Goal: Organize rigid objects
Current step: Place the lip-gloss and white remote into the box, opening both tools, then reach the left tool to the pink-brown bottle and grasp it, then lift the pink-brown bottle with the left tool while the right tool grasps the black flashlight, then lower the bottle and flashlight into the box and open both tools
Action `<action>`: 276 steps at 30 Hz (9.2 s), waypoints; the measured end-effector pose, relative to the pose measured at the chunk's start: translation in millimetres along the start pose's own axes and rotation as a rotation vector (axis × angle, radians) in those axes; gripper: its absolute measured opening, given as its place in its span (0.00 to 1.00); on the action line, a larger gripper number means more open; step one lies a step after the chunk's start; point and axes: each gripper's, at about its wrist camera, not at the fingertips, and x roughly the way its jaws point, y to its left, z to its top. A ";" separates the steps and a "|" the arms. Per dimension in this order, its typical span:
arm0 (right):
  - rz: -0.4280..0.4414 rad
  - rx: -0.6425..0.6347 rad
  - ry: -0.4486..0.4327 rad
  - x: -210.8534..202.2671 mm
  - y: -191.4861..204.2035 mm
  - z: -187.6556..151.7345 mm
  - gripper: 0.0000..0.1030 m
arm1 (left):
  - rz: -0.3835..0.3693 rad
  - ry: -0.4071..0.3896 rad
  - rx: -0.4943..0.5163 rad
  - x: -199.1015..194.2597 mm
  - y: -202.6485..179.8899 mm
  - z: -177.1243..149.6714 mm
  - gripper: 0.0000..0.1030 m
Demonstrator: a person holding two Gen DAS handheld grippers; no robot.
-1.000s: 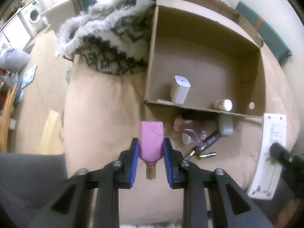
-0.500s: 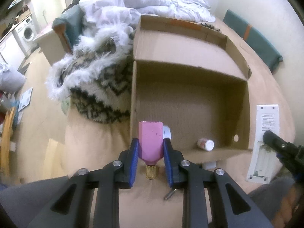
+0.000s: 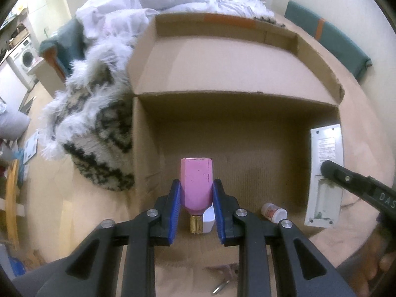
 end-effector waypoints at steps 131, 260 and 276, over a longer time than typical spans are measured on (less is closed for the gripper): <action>-0.155 0.088 0.062 -6.1 -26.8 -105.6 1.00 | -0.091 0.215 -0.037 34.0 -24.1 -117.3 0.62; 0.103 -0.158 -0.186 -45.0 42.1 -12.5 0.20 | -0.071 -0.056 -0.052 -49.4 18.7 -12.5 0.15; -0.109 -0.090 0.052 38.4 4.2 -19.8 0.20 | -0.045 0.010 -0.019 31.5 -2.6 -16.0 0.15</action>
